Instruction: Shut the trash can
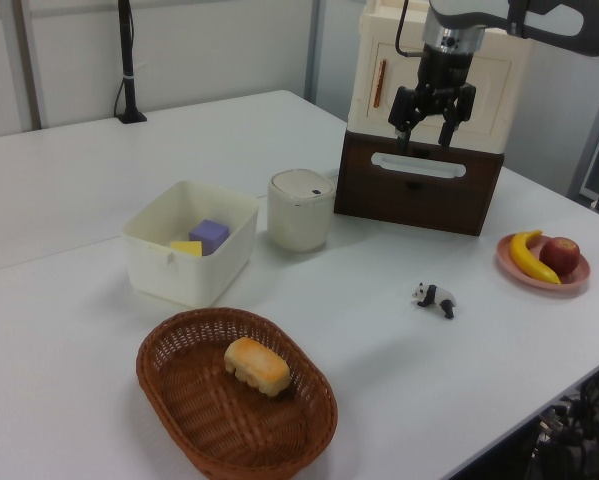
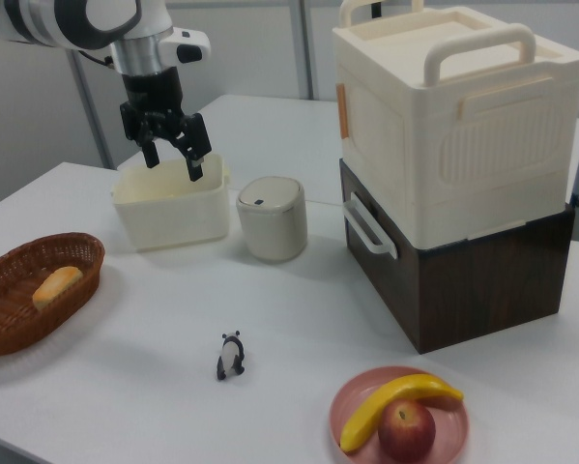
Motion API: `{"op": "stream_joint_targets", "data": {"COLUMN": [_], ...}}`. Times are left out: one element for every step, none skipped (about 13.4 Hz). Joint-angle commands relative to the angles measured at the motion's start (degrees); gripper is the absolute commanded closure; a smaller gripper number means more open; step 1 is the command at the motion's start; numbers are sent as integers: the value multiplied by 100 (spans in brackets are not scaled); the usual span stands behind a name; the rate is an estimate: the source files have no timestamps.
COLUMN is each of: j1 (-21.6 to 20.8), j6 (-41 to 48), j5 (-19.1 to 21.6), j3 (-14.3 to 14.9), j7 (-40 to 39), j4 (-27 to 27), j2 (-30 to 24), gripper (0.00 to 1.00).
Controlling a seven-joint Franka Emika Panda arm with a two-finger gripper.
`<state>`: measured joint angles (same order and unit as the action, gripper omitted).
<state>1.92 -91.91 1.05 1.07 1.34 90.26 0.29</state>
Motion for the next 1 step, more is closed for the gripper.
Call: {"op": "stream_joint_targets", "data": {"j1": [-25], "j6": [138], "j5": [62], "j3": [25], "j7": [94], "j4": [-78], "j2": [-82], "gripper": [0]}}
